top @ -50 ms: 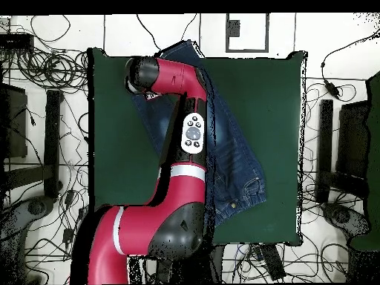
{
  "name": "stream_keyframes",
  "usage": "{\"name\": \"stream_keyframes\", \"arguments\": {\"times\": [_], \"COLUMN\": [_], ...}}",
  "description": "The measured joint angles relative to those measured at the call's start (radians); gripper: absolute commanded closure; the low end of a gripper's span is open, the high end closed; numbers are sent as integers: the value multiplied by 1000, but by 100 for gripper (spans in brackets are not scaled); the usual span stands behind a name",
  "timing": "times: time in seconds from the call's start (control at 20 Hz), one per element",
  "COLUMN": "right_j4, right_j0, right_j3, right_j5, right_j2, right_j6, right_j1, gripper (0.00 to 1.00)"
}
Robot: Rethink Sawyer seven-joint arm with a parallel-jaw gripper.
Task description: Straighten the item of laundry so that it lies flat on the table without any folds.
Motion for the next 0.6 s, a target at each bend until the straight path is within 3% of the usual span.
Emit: {"name": "stream_keyframes", "arguments": {"times": [0.25,0.6], "right_j4": [-15,-78], "right_j0": [0,-5], "right_j3": [20,177], "right_j5": [-1,0], "right_j2": [-2,-13], "right_j6": [0,0], "right_j1": [-13,-122], "gripper": [0,0]}}
